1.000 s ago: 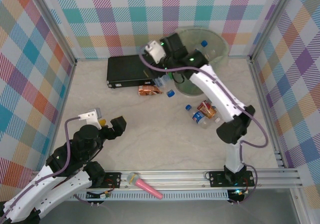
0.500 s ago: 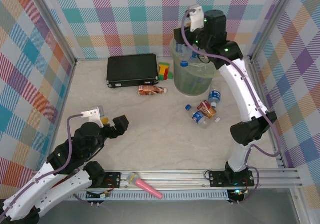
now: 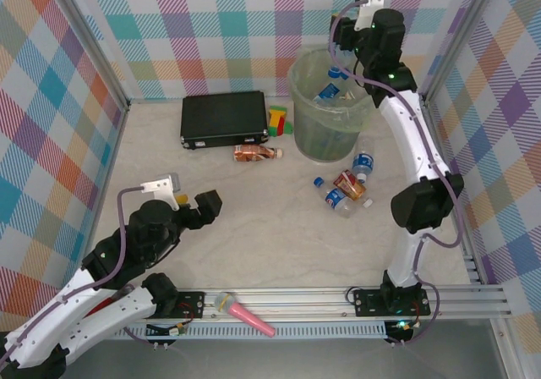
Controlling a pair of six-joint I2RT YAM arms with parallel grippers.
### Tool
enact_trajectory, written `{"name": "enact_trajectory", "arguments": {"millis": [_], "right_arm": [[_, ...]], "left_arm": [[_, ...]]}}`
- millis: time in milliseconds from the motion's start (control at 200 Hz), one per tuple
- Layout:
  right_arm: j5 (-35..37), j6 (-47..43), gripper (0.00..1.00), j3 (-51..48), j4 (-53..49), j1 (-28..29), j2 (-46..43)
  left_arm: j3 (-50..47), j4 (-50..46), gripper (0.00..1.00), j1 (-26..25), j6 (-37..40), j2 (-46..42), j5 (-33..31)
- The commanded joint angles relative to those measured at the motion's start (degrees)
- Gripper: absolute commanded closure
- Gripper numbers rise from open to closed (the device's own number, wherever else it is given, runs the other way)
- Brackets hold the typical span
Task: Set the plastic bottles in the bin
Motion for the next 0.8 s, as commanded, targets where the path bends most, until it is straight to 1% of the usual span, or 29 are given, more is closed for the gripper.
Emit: {"name": "enact_trajectory", "arguments": {"millis": [0,185,350,525,610,675,755,795], "right_arm": [[3.67,-0.48,0.46,-0.35,8.59,-1.09,3.13],[5.99,-0.34,0.46,2.61,10.24,-3.0,8.05],[5.9,-0.21,0.48,4.24,13.34,-4.47,11.18],[5.8,-1.8,0.49,7.56,12.01,-5.36,14.03],[5.8,-3.27,0.45,7.66,10.98,-5.53,14.01],[4.81,-3.58,0.36,7.38,9.7,-5.61,13.63],[3.56,-3.34,0.32,6.73,8.59,-5.59,12.73],[2.86,-2.87,0.27,6.0,8.61,-5.59,11.9]], "left_arm": [[2.45,1.48,0.0,-0.64,0.8,0.88,0.97],[3.14,1.76,0.0,-0.58,0.32,2.05,0.59],[3.43,1.46,0.0,-0.63,-0.2,2.85,0.67],[3.51,1.52,0.0,-0.59,-0.53,3.45,0.51],[3.5,1.63,0.0,-0.61,-0.53,3.78,0.1],[3.43,1.85,0.0,-0.59,-0.4,3.89,-0.4],[3.43,2.05,0.0,-0.59,-0.2,3.97,-0.86],[3.41,2.2,0.0,-0.66,-0.06,3.97,-0.88]]}}
